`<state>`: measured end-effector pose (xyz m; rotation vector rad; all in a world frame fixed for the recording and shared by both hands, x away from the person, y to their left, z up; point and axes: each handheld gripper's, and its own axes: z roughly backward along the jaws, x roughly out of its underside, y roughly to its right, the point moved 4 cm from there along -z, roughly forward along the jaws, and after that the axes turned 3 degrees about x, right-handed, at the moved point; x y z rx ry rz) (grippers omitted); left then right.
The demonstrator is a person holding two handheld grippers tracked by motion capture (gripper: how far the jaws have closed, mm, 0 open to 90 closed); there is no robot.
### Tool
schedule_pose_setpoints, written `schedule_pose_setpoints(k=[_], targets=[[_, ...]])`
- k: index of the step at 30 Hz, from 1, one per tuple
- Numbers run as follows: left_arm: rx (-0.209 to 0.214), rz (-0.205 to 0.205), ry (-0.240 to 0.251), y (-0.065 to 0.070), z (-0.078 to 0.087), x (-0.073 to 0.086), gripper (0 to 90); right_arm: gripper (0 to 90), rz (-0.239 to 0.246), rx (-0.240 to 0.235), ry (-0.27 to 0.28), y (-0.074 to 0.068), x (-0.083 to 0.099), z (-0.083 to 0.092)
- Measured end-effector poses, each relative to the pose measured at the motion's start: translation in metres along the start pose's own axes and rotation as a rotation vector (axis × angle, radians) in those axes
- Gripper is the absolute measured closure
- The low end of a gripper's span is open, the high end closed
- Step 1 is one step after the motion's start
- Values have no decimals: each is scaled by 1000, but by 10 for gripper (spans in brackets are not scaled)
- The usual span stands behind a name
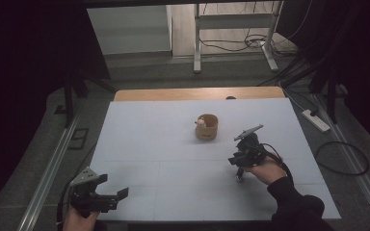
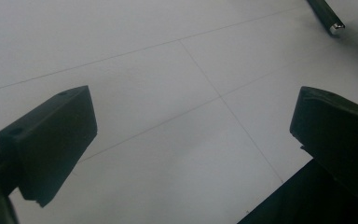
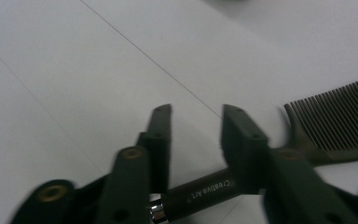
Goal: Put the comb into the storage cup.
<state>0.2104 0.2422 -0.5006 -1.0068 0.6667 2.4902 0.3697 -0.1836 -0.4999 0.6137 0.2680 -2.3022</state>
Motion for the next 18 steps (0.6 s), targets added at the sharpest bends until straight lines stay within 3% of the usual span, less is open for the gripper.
schedule_pose_setpoints(k=[2, 3, 4, 12, 18], targets=[[0, 0, 0, 0, 0, 0, 7, 793, -1, -10, 2, 1, -1, -1], [0, 0, 0, 0, 0, 0, 7, 793, -1, -10, 2, 1, -1, -1], [0, 0, 0, 0, 0, 0, 7, 892, 14, -19, 6, 2, -1, -2], [-1, 0, 0, 0, 0, 0, 7, 895, 57, -22, 14, 2, 1, -7], [-2, 0, -1, 0, 0, 0, 7, 895, 56, -10, 9, 2, 4, -13]])
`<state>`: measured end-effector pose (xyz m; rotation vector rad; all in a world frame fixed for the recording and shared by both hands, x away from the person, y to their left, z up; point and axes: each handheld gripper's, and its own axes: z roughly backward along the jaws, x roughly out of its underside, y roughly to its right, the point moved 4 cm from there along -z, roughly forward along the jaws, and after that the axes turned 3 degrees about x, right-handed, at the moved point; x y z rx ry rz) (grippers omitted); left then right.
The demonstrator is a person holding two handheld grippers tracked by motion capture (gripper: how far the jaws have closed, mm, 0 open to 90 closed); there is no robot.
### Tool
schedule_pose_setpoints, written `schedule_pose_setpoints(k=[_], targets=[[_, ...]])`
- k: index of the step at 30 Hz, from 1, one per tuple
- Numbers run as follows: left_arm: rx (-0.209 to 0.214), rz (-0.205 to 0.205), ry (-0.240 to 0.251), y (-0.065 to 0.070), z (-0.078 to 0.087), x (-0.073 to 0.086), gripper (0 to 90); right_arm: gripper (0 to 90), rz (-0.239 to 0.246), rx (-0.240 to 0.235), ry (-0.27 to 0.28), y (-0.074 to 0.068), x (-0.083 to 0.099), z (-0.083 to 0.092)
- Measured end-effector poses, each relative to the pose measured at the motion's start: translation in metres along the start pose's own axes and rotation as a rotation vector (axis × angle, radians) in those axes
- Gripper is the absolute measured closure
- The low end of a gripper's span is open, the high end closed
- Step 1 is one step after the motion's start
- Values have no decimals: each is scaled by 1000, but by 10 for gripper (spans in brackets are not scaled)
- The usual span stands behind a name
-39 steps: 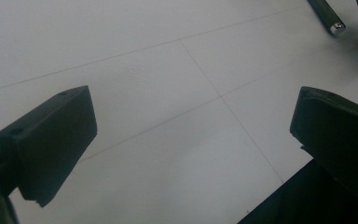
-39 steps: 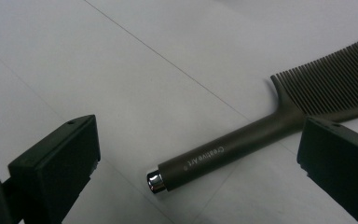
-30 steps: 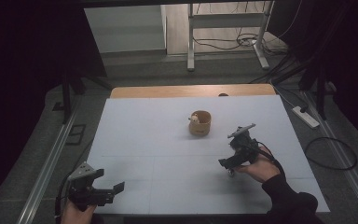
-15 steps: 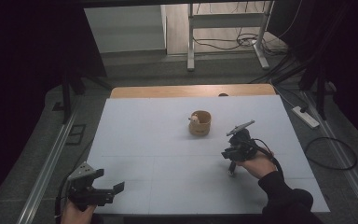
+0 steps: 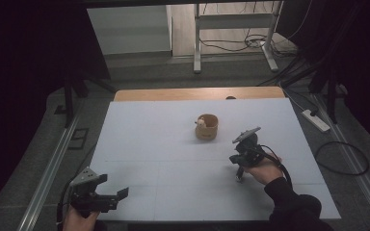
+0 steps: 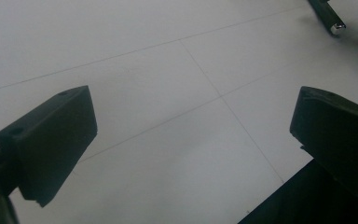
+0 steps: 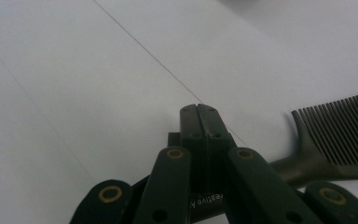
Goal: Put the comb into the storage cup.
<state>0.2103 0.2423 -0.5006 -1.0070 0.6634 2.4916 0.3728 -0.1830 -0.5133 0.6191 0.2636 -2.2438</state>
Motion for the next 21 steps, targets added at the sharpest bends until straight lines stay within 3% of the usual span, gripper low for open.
schedule_pose_setpoints(k=[21], targets=[[-3, -6, -3, 1, 0, 0, 12, 895, 15, 11, -73, -4, 14, -21]])
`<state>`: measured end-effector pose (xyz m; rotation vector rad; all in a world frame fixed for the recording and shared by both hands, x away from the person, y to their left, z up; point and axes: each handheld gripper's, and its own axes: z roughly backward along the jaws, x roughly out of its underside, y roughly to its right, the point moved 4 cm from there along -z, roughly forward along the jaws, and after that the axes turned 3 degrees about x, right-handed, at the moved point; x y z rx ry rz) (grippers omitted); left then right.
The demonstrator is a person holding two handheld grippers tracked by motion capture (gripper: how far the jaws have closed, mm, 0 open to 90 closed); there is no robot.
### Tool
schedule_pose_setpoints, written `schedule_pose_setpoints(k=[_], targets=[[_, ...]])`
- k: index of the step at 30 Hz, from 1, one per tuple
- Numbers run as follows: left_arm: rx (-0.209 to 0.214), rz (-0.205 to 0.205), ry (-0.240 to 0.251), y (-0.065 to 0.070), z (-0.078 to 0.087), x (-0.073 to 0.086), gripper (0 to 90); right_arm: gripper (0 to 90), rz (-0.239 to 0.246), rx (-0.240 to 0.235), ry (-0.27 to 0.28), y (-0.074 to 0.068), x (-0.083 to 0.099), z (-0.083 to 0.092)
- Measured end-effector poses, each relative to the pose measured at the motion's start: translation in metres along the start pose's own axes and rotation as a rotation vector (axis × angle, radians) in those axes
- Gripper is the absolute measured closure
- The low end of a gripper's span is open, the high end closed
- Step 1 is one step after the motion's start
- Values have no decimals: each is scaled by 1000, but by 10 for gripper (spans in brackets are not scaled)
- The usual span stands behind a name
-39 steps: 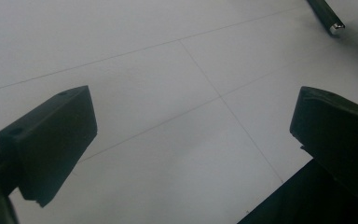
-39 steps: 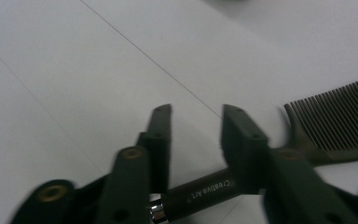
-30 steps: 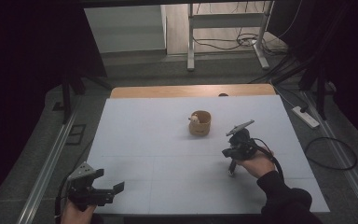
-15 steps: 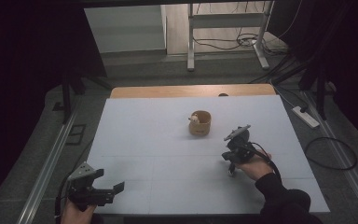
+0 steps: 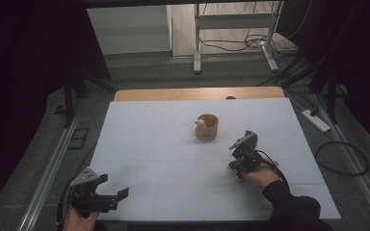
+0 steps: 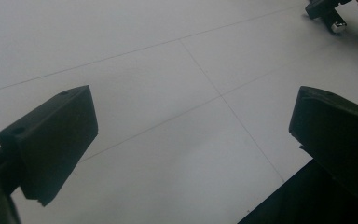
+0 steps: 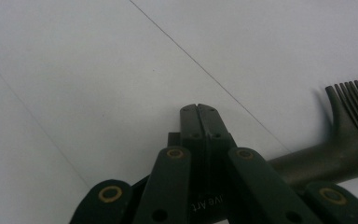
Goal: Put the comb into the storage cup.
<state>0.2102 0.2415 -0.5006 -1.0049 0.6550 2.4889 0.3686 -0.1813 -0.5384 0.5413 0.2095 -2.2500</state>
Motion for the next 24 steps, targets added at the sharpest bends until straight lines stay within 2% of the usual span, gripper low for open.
schedule_pose_setpoints(k=[11, 24], targets=[[3, -5, -2, 1, 0, 0, 17, 895, -36, -20, -6, 3, 11, 6], [5, -7, -1, 1, 0, 0, 18, 895, -75, -8, -18, 13, 23, 13]])
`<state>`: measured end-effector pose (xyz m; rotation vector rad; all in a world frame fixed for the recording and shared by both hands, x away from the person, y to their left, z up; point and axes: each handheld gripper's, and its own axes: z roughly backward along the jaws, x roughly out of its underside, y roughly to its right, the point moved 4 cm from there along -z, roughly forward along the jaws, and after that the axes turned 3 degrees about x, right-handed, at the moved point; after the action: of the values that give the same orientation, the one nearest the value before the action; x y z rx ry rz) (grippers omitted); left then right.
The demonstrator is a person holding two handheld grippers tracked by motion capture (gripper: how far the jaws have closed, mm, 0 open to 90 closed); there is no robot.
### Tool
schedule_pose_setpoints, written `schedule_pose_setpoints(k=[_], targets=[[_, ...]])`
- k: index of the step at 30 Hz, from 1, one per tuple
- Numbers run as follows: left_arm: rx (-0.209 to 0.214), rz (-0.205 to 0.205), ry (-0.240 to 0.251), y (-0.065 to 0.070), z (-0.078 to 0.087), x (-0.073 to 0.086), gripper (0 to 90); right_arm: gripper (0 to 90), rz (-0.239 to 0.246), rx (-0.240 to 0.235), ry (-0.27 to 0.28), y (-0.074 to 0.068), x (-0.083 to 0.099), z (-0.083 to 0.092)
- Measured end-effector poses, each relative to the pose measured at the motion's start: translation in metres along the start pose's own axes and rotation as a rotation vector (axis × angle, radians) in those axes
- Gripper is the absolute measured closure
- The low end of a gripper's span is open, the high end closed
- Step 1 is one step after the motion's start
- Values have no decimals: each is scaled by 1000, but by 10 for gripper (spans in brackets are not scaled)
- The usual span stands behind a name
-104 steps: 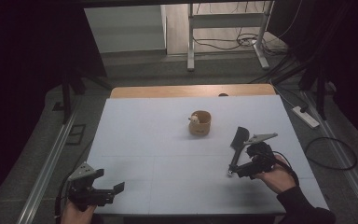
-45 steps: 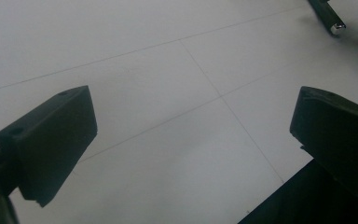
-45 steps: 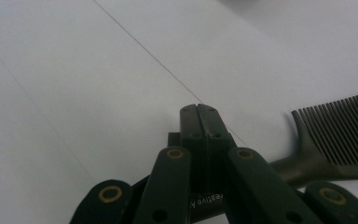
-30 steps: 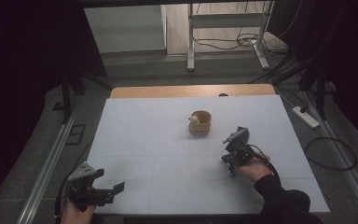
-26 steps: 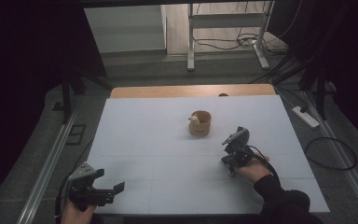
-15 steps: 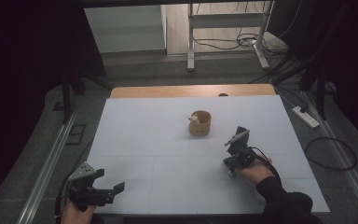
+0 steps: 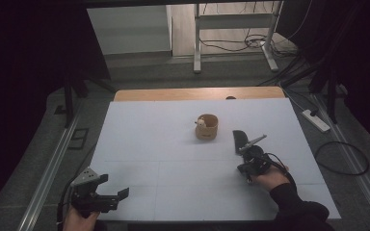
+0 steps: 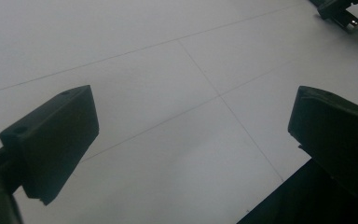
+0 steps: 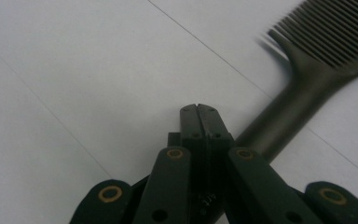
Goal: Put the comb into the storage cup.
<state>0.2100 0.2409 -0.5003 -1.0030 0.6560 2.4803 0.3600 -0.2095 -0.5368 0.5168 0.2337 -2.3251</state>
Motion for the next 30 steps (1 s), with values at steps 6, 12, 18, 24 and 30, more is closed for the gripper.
schedule_pose_setpoints(k=[6, 12, 18, 24, 30], targets=[[2, 1, 0, 0, 0, 0, 18, 895, -20, 23, -6, 7, 4, 3], [2, 1, 0, 0, 0, 0, 19, 895, -36, 35, -9, 13, 6, 5], [3, 1, 1, 0, 0, 0, 19, 895, -60, 44, -5, 19, 9, 8], [3, 1, 0, 0, 0, 0, 19, 894, -82, 45, -7, 25, 12, 11], [4, 2, 1, 0, 0, 0, 19, 894, -78, 41, -4, 24, 12, 12]])
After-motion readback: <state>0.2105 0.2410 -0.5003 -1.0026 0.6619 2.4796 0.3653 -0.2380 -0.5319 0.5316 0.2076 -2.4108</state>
